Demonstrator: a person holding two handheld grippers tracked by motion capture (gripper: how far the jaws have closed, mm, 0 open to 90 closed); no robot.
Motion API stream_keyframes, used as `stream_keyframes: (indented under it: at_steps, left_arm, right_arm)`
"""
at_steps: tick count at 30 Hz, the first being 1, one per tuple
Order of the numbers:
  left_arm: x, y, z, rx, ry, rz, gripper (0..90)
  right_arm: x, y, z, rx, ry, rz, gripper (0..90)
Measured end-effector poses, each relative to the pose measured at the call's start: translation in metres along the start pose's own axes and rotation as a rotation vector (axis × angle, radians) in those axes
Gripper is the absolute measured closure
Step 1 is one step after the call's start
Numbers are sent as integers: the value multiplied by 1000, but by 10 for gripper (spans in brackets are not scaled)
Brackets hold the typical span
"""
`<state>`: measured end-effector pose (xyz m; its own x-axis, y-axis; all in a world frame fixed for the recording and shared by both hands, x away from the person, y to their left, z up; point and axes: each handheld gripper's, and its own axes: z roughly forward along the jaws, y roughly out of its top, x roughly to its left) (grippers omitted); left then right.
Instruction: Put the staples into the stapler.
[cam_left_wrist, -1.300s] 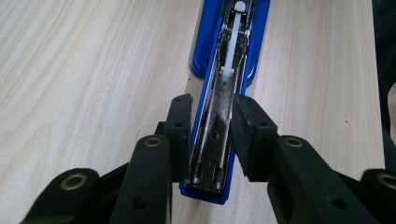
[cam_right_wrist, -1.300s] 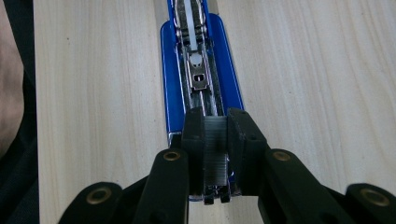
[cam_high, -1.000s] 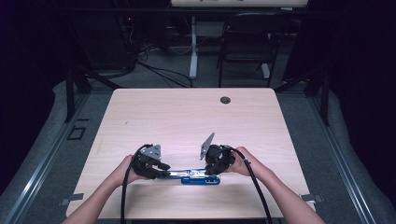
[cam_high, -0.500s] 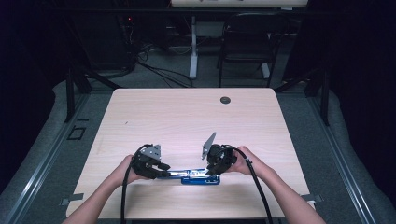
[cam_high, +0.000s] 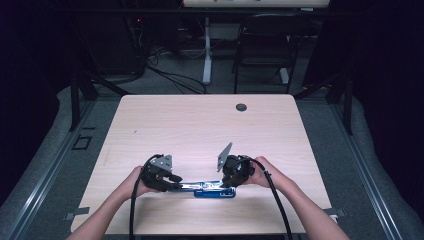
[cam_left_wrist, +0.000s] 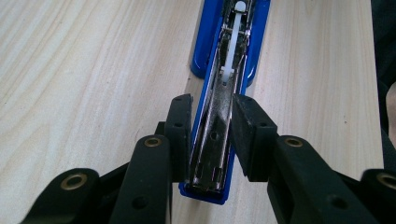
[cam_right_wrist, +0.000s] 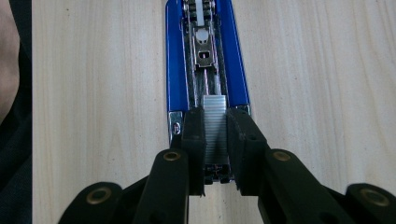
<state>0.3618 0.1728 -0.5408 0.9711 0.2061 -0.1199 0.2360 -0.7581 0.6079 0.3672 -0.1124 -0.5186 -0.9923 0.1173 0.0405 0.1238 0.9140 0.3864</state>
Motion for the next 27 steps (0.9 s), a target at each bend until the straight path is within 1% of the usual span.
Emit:
stream_keyframes:
  at_steps: [3,5,6,7,10,11,12,13,14,15,16,20,23,24,27]
  left_arm:
    - [0,0,0,3,1,1,693]
    - [0,0,0,-2,2,-1,693]
    - [0,0,0,3,1,1,693]
    - [0,0,0,-4,2,-1,693]
    - [0,0,-1,10,12,1,693]
    - [0,0,0,-2,2,-1,693]
    - [0,0,0,-4,4,-2,693]
    - [0,0,0,-1,5,-1,693]
    - [0,1,-1,16,17,2,693]
    - [0,0,0,3,7,0,693]
    - [0,0,0,6,0,0,693]
    - [0,0,0,5,0,0,693]
    - [0,1,0,12,11,1,693]
    - [0,0,0,3,-3,-1,693]
    - [0,0,0,3,-2,-1,693]
  right_arm:
    - [0,-1,0,-2,3,-4,782]
    - [0,-1,-1,-1,2,-14,781]
    - [0,-2,-1,2,5,-22,782]
    - [0,-2,-1,-7,7,-18,782]
    - [0,-3,-2,-13,8,-26,781]
    - [0,-4,-3,-15,11,-31,782]
    - [0,-4,-3,-19,9,-36,781]
    - [0,-5,-3,-22,13,-46,781]
    - [-1,-6,-3,-26,14,-52,781]
    - [-1,-6,-3,-31,15,-57,781]
    - [-1,-6,-3,-30,16,-61,781]
    - [-1,-5,-2,-30,17,-64,780]
    - [-1,-4,-2,-20,18,-69,778]
    - [-1,-4,-2,-21,19,-69,777]
    - [-1,-4,-1,-18,22,-67,764]
